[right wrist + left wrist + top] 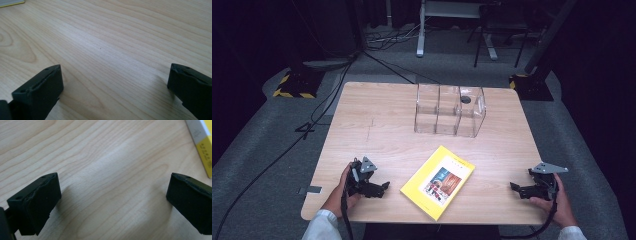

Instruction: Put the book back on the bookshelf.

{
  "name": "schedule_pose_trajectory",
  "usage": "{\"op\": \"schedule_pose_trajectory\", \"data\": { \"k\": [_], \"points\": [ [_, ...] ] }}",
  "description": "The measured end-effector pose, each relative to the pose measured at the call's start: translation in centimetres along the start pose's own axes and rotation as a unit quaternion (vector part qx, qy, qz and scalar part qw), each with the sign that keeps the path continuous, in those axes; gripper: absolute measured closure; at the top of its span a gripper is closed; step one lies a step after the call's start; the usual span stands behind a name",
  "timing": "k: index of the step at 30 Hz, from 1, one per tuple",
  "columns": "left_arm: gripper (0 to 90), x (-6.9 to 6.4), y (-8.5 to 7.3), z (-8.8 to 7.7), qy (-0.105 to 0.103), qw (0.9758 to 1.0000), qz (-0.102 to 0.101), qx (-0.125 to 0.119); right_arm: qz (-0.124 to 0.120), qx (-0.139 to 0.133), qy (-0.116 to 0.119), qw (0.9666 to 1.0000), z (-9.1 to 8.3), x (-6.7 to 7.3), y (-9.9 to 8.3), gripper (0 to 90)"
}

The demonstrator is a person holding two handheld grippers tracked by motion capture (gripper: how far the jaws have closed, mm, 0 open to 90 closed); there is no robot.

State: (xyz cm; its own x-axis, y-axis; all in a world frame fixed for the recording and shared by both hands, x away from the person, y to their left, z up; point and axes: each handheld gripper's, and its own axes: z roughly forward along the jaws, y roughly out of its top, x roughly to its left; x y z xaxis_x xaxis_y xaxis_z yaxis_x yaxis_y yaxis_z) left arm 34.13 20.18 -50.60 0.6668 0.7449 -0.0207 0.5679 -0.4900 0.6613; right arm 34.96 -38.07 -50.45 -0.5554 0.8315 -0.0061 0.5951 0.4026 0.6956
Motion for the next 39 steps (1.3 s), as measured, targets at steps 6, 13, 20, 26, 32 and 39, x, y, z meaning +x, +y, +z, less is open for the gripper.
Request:
{"op": "schedule_pose_trajectory", "data": {
  "k": [6,13,20,26,32,39],
  "points": [
    [0.1,-1.1,-0.3,-0.4,-0.061,0.9954,0.073,0.008,-0.050,0.011,0.039,0.9979,0.2,2.8,0.9,8.8],
    [0.1,-3.1,0.3,0.2,-0.083,0.9917,0.098,0.011,-0.096,0.022,0.050,0.9939,0.5,5.8,2.2,21.3],
    [0.2,-5.0,1.3,1.3,-0.095,0.9895,0.110,0.003,-0.143,0.054,0.094,0.9838,1.1,10.1,4.0,35.1],
    [0.3,-6.0,2.1,2.0,-0.101,0.9881,0.116,0.002,-0.160,0.079,0.105,0.9784,1.9,12.1,5.4,39.5],
    [0.2,-6.4,2.4,2.3,-0.105,0.9872,0.120,0.003,-0.177,0.105,0.108,0.9725,2.7,14.1,6.7,37.7],
    [0.2,-7.8,3.7,3.4,-0.105,0.9871,0.121,0.004,-0.181,0.140,0.114,0.9669,3.5,15.2,7.9,34.6]
  ]
}}
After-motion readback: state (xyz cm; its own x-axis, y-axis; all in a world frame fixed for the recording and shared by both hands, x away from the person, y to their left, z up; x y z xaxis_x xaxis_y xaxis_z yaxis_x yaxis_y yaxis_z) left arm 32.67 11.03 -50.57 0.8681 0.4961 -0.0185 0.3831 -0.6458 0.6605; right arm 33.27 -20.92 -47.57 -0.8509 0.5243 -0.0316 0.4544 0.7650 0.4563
